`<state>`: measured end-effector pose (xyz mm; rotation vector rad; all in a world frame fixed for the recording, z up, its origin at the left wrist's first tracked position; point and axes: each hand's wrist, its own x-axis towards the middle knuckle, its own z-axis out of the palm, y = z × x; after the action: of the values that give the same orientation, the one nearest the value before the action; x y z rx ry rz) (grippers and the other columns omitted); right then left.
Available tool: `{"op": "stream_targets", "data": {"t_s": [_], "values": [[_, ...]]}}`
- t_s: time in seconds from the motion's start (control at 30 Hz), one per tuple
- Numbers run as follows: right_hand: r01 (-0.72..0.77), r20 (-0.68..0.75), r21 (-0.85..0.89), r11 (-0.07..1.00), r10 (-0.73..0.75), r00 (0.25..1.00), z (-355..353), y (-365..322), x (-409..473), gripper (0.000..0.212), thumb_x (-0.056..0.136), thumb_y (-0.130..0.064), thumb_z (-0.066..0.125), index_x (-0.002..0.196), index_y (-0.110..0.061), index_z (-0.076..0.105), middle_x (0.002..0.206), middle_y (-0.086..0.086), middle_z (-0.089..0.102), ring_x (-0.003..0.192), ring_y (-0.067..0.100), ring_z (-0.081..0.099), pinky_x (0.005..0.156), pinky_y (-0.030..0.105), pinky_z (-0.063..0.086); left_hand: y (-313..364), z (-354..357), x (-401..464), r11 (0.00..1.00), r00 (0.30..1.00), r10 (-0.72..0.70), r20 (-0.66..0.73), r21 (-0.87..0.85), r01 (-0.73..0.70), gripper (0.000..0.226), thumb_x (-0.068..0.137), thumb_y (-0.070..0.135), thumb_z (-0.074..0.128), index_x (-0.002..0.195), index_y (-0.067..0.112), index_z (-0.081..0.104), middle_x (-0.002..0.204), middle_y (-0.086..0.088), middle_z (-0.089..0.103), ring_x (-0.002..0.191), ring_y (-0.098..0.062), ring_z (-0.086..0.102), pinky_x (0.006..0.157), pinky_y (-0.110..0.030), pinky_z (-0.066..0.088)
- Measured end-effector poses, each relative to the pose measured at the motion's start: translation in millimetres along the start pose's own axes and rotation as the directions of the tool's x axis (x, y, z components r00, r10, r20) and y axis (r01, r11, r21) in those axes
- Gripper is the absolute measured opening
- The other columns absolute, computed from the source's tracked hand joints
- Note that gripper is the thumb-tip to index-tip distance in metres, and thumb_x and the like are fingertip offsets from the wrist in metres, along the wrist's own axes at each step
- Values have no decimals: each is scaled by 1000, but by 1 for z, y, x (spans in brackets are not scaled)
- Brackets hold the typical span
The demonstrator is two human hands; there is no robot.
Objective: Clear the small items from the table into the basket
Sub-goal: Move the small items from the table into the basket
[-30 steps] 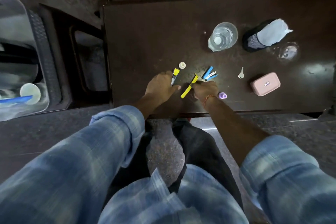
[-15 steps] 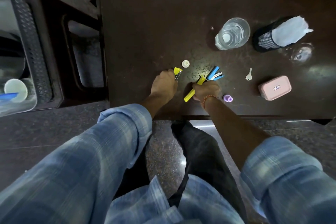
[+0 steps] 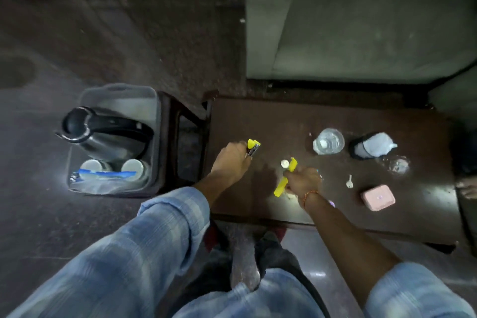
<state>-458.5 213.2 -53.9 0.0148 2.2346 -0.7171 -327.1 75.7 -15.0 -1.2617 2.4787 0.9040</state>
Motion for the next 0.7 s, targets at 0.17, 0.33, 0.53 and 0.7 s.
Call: {"op": "stream_targets", "data": {"t_s": [0.17,0.33,0.53,0.7], "values": [[155,-26,-1,988,-154,988,34,-56,-50,30,69,-24,77,48,-16,58,52,2,64,60,20,70,66,43,61,-46,-68,-29,1000,995,26,-95,-7,-27,22,92,26,59,105,8,57,101,-14,67,93,-39,64,75,-41,51],[301,1,-15,953,-301,953,81,-105,-103,13,71,-23,74,62,-15,69,67,11,71,68,27,71,69,45,61,-103,-126,-56,995,978,89,-189,53,-81,18,93,25,57,102,8,55,101,-15,65,92,-38,63,74,-43,51],[394,32,3,919,-394,919,123,-155,-146,12,67,-24,76,62,-19,66,67,4,70,73,23,70,70,45,61,-154,-191,-75,996,954,62,-293,72,-43,19,95,26,56,104,9,57,98,-13,66,90,-34,64,72,-43,52],[542,85,-50,839,-537,839,142,-196,-154,20,70,-27,78,59,-25,62,62,-15,63,69,8,63,71,24,49,-183,-227,-75,997,933,21,-359,71,5,17,93,23,55,105,13,60,100,-10,68,91,-35,65,74,-46,54]]}}
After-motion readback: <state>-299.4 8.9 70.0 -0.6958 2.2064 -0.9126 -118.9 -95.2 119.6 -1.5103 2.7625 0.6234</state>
